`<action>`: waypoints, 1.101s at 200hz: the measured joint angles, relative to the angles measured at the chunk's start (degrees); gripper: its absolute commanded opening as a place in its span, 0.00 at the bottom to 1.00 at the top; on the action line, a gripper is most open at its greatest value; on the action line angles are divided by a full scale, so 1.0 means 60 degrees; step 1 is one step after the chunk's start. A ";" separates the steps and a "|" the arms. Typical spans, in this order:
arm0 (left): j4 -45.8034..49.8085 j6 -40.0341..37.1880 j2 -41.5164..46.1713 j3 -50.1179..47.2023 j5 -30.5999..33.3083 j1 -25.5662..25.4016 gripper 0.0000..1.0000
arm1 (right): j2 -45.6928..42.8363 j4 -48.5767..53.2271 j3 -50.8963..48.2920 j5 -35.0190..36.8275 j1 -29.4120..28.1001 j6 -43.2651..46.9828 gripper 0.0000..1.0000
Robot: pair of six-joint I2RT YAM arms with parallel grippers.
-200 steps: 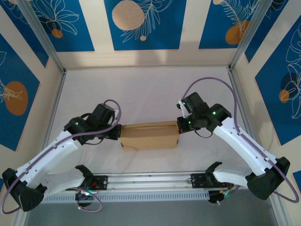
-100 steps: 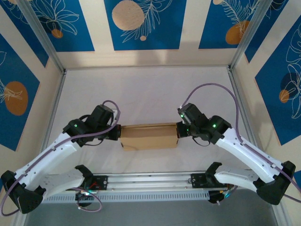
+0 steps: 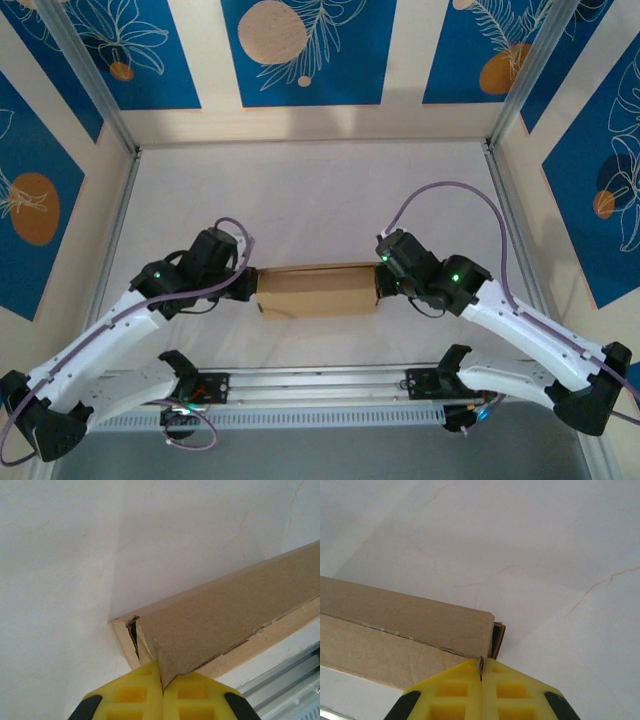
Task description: Fold the paper box
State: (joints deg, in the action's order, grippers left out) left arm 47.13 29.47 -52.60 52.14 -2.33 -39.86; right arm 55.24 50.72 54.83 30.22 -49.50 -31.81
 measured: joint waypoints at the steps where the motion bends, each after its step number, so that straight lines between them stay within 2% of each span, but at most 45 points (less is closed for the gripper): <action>1: -0.0018 0.0000 0.0025 -0.0022 0.0004 0.0000 0.00 | -0.0022 -0.0022 -0.0025 0.0025 -0.0029 0.0000 0.00; 50: -0.0623 0.0007 0.0535 -0.0630 0.0055 -0.0004 0.00 | -0.0452 -0.0364 -0.0539 0.0794 -0.0630 -0.0157 0.00; 92: -0.0816 0.0259 0.0623 -0.0718 0.0066 -0.0004 0.00 | -0.0437 -0.0528 -0.0605 0.0929 -0.0634 -0.0284 0.00; 182: -0.0168 0.0444 0.0444 0.0022 0.0055 0.0004 0.00 | -0.0175 -0.0546 -0.0532 0.1016 -0.0656 -0.0204 0.00; 220: -0.0240 0.0878 0.0557 0.0022 -0.0266 0.0106 0.00 | -0.0117 -0.0364 -0.0437 0.1118 -0.0681 -0.0095 0.00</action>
State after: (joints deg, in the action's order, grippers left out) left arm 45.69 34.74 -49.25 52.27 -3.92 -39.22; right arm 54.54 48.53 52.21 36.93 -53.58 -32.38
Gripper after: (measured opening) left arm 0.045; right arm 0.066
